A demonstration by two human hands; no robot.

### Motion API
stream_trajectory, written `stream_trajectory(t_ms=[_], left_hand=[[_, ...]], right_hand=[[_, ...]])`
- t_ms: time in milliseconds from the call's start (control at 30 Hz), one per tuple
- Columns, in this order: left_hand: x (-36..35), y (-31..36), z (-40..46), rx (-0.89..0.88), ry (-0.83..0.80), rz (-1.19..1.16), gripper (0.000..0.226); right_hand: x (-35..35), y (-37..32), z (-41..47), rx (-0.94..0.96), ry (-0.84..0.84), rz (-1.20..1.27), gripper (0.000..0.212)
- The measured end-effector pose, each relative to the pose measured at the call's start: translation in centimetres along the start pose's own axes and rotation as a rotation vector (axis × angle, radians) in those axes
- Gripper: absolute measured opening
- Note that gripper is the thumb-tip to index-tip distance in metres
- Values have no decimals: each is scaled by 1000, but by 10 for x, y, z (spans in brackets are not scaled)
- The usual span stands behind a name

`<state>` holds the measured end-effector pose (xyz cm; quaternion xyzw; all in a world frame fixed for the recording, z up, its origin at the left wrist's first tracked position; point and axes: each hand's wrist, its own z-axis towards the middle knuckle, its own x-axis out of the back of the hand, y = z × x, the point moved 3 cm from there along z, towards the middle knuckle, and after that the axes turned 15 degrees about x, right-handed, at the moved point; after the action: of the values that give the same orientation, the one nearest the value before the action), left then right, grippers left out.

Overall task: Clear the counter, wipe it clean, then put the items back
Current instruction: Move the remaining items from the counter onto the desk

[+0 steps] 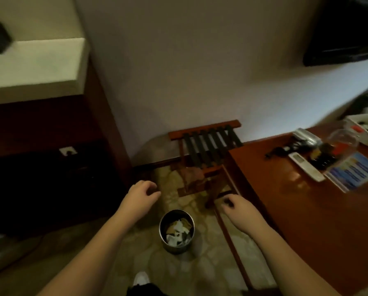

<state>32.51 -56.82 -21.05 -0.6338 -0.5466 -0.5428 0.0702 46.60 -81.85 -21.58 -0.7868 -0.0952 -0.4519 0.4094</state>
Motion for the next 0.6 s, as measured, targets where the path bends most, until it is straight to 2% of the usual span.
stream_trajectory(t_ms=[333,600], left_hand=[[142,-135,-16,154,249,-193,36],[284,-225,24,132,288,-205,35]], right_hand=[[-62,-181,93,297,-37,-104,33],[-95,-350,159,495,-70,-80,30]])
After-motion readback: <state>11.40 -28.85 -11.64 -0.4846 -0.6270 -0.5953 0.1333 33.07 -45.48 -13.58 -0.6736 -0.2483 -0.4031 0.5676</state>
